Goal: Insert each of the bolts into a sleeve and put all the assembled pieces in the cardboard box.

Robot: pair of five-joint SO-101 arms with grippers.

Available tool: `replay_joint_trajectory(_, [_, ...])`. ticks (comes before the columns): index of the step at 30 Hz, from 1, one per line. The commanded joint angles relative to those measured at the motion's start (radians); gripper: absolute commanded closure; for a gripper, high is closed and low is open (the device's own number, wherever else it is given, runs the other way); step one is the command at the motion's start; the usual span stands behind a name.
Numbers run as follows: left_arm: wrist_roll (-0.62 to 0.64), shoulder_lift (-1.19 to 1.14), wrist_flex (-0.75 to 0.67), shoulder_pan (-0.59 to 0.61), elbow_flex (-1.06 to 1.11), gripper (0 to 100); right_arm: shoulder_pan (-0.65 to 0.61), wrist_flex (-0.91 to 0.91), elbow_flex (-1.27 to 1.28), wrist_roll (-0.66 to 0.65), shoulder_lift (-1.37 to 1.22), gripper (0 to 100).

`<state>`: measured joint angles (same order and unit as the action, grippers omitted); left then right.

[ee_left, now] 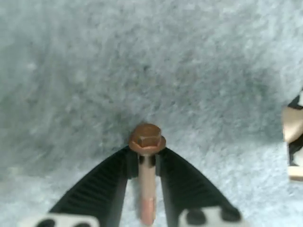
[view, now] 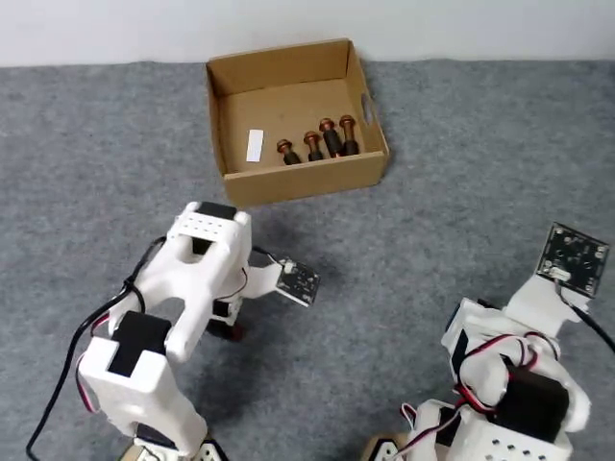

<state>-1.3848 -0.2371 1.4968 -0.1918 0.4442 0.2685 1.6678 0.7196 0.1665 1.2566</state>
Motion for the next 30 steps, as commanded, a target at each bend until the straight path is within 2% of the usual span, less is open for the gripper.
replay_joint_trajectory(1, [0.051,0.011,0.026,-0.040,-0.001,98,0.013,-0.021,-0.009,0.012,0.002,99.0])
replay_joint_trajectory(7, [0.144,0.018,0.160,-0.046,-0.114,100,0.013,-0.016,-0.014,0.012,0.002,99.0])
replay_joint_trajectory(11, [0.224,0.055,0.233,0.006,-0.219,100,0.012,-0.015,-0.014,0.012,0.002,99.0])
replay_joint_trajectory(15, [0.310,0.227,0.242,0.038,-0.223,100,0.008,-0.015,-0.015,0.012,0.004,99.0])
replay_joint_trajectory(20, [0.430,0.477,0.247,0.011,-0.143,100,0.007,0.001,-0.015,0.009,0.004,99.0])
replay_joint_trajectory(24, [0.614,0.632,0.244,-0.029,-0.077,99,0.005,0.028,-0.017,0.006,0.005,99.0])
replay_joint_trajectory(30, [1.071,0.740,0.242,-0.038,-0.071,99,-0.028,0.024,-0.017,-0.064,0.070,99.0])
